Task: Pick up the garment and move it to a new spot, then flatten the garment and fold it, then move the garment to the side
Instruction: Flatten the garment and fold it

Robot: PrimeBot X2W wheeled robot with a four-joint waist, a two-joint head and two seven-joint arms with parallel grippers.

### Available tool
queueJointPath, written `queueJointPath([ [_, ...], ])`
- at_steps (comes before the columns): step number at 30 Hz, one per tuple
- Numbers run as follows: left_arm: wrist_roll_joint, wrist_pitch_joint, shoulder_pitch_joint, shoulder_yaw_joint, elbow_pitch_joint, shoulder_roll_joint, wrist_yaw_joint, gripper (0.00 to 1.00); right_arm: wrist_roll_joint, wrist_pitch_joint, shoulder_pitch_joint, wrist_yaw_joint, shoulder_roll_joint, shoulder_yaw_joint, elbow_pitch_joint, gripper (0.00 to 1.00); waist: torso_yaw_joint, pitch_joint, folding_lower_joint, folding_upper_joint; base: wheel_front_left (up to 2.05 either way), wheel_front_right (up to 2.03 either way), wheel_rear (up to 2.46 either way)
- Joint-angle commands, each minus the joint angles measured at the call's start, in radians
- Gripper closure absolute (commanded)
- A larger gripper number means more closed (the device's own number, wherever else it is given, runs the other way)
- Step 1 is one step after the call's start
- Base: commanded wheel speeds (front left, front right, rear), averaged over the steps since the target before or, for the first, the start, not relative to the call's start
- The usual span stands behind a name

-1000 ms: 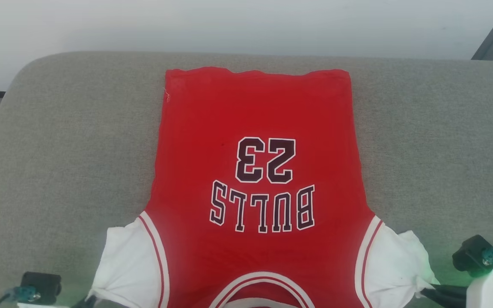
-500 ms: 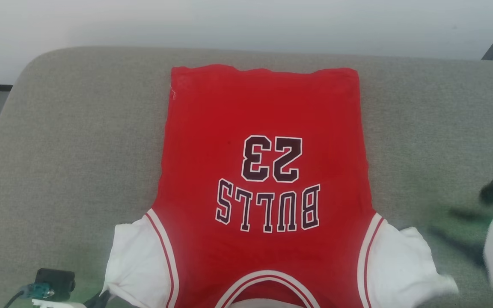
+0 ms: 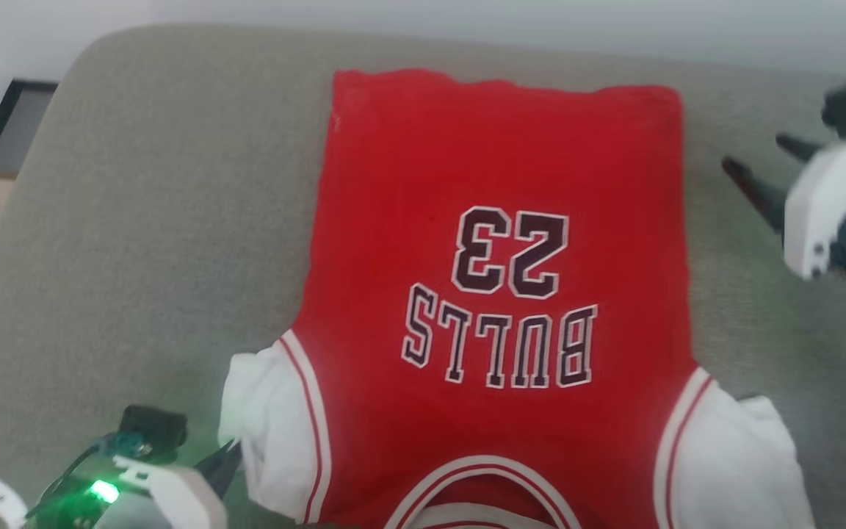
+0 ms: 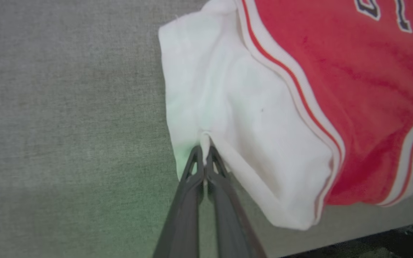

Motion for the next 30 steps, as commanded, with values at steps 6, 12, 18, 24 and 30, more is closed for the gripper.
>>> queueJointPath([
  [6, 0.031, 0.008, -0.073, -0.017, 0.028, -0.046, -0.034, 1.00, -0.075, 0.050, -0.129, -0.002, 0.079, -0.034, 0.158, 0.00, 0.066, 0.070, 0.0000, 0.0000, 0.00, 0.00, 0.00],
  [12, 0.047, -0.002, -0.136, -0.034, 0.074, -0.105, -0.074, 1.00, -0.138, 0.088, -0.258, -0.002, 0.127, -0.068, 0.354, 0.00, 0.122, 0.127, 0.0000, 0.0000, 0.00, 0.00, 0.00],
  [18, 0.064, -0.013, -0.181, -0.050, 0.129, -0.161, -0.110, 1.00, -0.192, 0.138, -0.365, -0.002, 0.163, -0.099, 0.536, 0.00, 0.164, 0.177, 0.0000, 0.0000, 0.00, 0.00, 0.00],
  [24, 0.066, -0.028, -0.213, -0.060, 0.188, -0.206, -0.141, 1.00, -0.226, 0.259, -0.410, -0.002, 0.195, -0.107, 0.700, 0.00, 0.186, 0.206, 0.0000, 0.0000, 0.00, 0.00, 0.00],
  [30, 0.058, -0.042, -0.229, -0.060, 0.243, -0.229, -0.161, 1.00, -0.233, 0.356, -0.409, -0.001, 0.216, -0.080, 0.751, 1.00, 0.187, 0.210, 0.0000, 0.0000, 0.00, 0.00, 0.00],
])
